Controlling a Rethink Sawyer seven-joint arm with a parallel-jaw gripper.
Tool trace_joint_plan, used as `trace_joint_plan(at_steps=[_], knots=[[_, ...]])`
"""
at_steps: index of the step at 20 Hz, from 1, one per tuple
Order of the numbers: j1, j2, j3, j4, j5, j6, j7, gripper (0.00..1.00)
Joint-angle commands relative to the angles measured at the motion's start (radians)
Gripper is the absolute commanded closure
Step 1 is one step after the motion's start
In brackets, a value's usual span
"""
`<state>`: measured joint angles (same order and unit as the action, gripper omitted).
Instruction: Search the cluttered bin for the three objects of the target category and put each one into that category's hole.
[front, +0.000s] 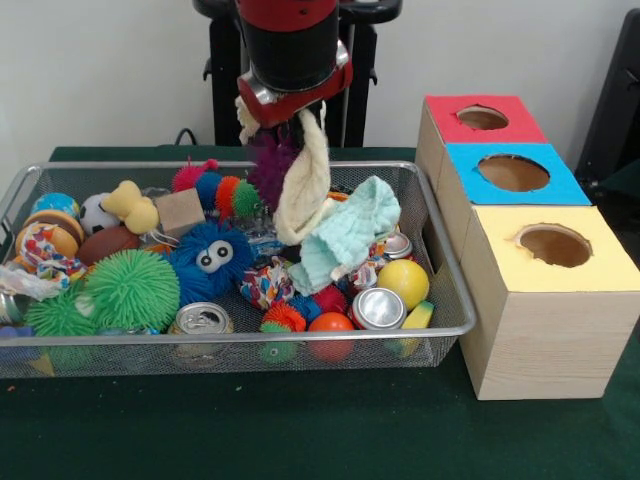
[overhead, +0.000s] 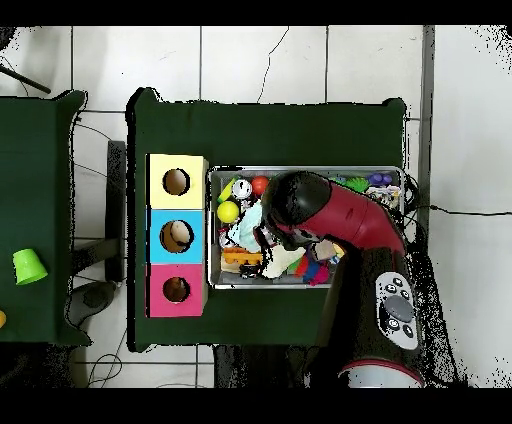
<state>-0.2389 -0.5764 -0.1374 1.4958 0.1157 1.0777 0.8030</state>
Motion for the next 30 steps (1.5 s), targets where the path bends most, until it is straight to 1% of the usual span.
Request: trace_joint_plan(at_steps=[1,5,11,14,16,19,21,22,25,27,30], knots=[[-0.005,-0.025,0.007,-0.104,0.037,0.148,0.329,1.00],[-0.013,-0.023,0.016,-0.089,0.027,0.149,0.313,1.00],[-0.009,-0.003,0.022,-0.054,0.019,0.080,0.305,1.00],[-0.014,0.017,0.030,-0.039,0.017,0.030,0.296,1.00],[-0.022,0.023,0.034,-0.015,0.013,-0.012,0.278,1.00],[-0.039,0.011,0.040,0.050,0.005,-0.094,0.236,1.00],[-0.051,0.000,0.053,0.092,0.015,-0.160,0.220,1.00],[-0.052,-0.001,0.053,0.101,0.019,-0.170,0.227,1.00],[-0.046,-0.001,0.045,0.101,0.013,-0.147,0.236,1.00],[-0.050,-0.006,0.047,0.112,0.007,-0.152,0.224,1.00],[-0.048,-0.009,0.050,0.116,0.020,-0.166,0.242,1.00]])
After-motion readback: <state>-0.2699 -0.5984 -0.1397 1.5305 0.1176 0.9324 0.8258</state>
